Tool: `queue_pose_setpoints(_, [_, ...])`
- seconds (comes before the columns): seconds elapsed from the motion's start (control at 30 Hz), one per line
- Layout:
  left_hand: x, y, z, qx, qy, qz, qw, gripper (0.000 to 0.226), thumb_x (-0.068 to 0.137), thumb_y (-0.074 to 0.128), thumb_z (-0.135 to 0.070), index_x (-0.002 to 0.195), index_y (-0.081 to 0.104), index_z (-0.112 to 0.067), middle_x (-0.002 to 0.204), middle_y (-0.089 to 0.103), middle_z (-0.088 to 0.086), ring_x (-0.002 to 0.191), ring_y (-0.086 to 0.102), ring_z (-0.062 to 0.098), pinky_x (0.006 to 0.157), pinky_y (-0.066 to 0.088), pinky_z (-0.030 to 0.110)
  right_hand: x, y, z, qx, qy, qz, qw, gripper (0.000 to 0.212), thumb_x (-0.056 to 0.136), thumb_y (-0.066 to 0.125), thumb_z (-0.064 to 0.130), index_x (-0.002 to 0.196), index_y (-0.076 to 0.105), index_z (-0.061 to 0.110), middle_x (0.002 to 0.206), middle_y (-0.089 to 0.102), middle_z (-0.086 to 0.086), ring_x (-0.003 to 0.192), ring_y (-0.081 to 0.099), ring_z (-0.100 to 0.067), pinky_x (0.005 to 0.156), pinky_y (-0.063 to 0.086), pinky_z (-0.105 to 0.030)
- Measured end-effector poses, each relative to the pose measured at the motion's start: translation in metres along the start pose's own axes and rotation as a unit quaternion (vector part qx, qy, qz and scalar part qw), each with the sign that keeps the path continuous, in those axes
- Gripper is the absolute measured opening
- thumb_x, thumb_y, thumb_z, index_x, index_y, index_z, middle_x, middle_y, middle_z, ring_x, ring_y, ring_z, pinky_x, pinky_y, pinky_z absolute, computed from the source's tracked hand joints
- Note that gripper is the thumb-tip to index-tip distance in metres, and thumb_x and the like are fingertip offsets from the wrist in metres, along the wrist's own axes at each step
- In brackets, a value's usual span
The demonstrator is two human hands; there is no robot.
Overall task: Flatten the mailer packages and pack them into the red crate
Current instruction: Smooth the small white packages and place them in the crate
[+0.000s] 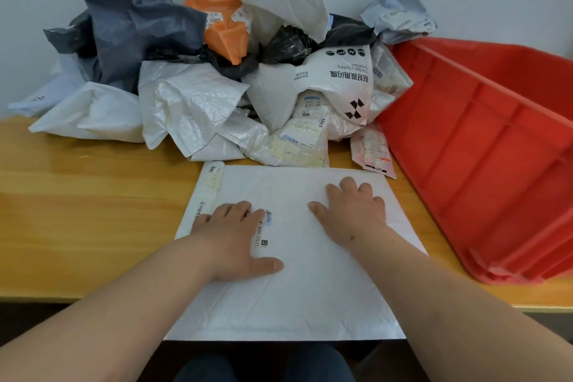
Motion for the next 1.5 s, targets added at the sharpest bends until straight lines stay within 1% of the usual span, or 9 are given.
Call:
queue_pose_setpoints(0.13, [-0.001, 0.002, -0.002, -0.001, -0.005, -0.012, 1.0, 0.103, 0.077, 0.041, -0.084, 0.156, -0.001, -0.031, 0.163, -0.007, -0.009, 0.15, -0.005, 0.017, 0.118, 0.006, 0.044, -0.027, 0.0, 0.029, 0.019, -0.039, 0.03, 0.999, 0.059, 0.096, 0.031, 0.06, 0.145, 0.036, 0.027, 0.148, 0.035, -0.007, 0.133, 0.033, -0.034, 0.108, 0.028, -0.049])
queue_pose_setpoints(0.33, [-0.007, 0.003, -0.003, -0.018, -0.006, -0.034, 0.999, 0.104, 0.08, 0.042, -0.081, 0.155, 0.004, -0.019, 0.164, 0.0, -0.001, 0.151, 0.001, 0.018, 0.12, 0.011, 0.042, -0.059, 0.034, 0.031, 0.068, -0.043, 0.083, 0.993, 0.1, 0.076, 0.02, 0.092, 0.157, -0.003, 0.037, 0.165, -0.015, -0.001, 0.151, -0.018, -0.028, 0.118, -0.006, -0.06])
queue_pose_setpoints(0.5, [-0.024, 0.001, -0.009, 0.043, -0.022, -0.108, 0.993, 0.083, 0.083, 0.032, -0.08, 0.148, 0.03, -0.029, 0.155, 0.013, -0.006, 0.14, 0.014, 0.022, 0.113, 0.023, 0.042, -0.072, 0.012, 0.042, 0.055, -0.073, -0.021, 0.996, 0.078, 0.088, 0.029, 0.079, 0.148, 0.034, 0.029, 0.155, 0.026, -0.004, 0.141, 0.022, -0.03, 0.116, 0.018, -0.049])
queue_pose_setpoints(0.6, [-0.03, 0.009, -0.006, 0.039, -0.019, -0.075, 0.996, 0.096, 0.077, 0.03, -0.087, 0.153, 0.017, -0.029, 0.156, 0.013, -0.006, 0.141, 0.015, 0.022, 0.114, 0.023, 0.042, -0.085, 0.009, 0.046, 0.048, -0.097, -0.044, 0.993, 0.072, 0.09, 0.033, 0.074, 0.143, 0.04, 0.026, 0.148, 0.035, -0.004, 0.135, 0.03, -0.029, 0.112, 0.024, -0.046])
queue_pose_setpoints(0.73, [-0.037, 0.013, -0.006, 0.042, -0.001, -0.023, 0.999, 0.12, 0.065, 0.037, -0.094, 0.156, 0.001, -0.026, 0.162, 0.0, -0.006, 0.148, 0.003, 0.021, 0.119, 0.017, 0.042, -0.096, 0.034, 0.036, 0.072, -0.12, 0.072, 0.988, 0.098, 0.081, 0.03, 0.086, 0.158, 0.002, 0.032, 0.166, -0.009, 0.001, 0.152, -0.011, -0.022, 0.122, -0.005, -0.05])
queue_pose_setpoints(0.87, [-0.043, 0.021, -0.007, 0.059, 0.0, 0.014, 0.998, 0.143, 0.037, 0.019, -0.102, 0.156, -0.009, -0.028, 0.163, -0.012, -0.006, 0.15, -0.007, 0.021, 0.121, 0.007, 0.043, -0.098, 0.041, 0.035, 0.07, -0.127, 0.073, 0.987, 0.103, 0.077, 0.026, 0.091, 0.158, -0.006, 0.034, 0.165, -0.019, 0.004, 0.151, -0.02, -0.019, 0.12, -0.011, -0.051])
queue_pose_setpoints(1.1, [-0.047, 0.034, 0.003, 0.055, -0.009, 0.065, 0.996, 0.128, 0.059, 0.042, -0.096, 0.151, -0.022, -0.034, 0.158, -0.029, -0.014, 0.147, -0.022, 0.012, 0.115, -0.005, 0.063, -0.103, 0.043, -0.014, 0.069, -0.026, 0.1, 0.992, 0.111, 0.06, 0.021, 0.102, 0.153, -0.01, 0.049, 0.163, -0.025, 0.008, 0.148, -0.027, -0.027, 0.114, -0.015, -0.064])
queue_pose_setpoints(1.37, [-0.046, 0.026, 0.002, 0.06, 0.002, 0.051, 0.997, 0.124, 0.063, 0.047, -0.092, 0.154, -0.013, -0.034, 0.162, -0.017, -0.011, 0.149, -0.012, 0.019, 0.117, 0.005, 0.061, -0.103, 0.04, -0.025, 0.052, -0.002, 0.105, 0.993, 0.111, 0.061, 0.017, 0.102, 0.155, -0.004, 0.046, 0.165, -0.016, 0.005, 0.151, -0.017, -0.031, 0.114, -0.007, -0.068])
queue_pose_setpoints(1.5, [-0.034, 0.009, -0.001, 0.064, 0.007, -0.007, 0.998, 0.1, 0.076, 0.031, -0.088, 0.155, 0.003, -0.035, 0.158, 0.013, -0.007, 0.144, 0.015, 0.024, 0.117, 0.016, 0.052, -0.089, 0.019, -0.023, 0.033, -0.003, 0.047, 0.998, 0.096, 0.073, 0.025, 0.094, 0.152, 0.021, 0.039, 0.159, 0.02, -0.004, 0.144, 0.018, -0.034, 0.117, 0.014, -0.057])
Point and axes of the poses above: each hand's wrist, its own x-axis towards the middle knuckle, its own y-axis out of the palm, z = x × y, the point moved 8 cm from there along x, towards the middle knuckle
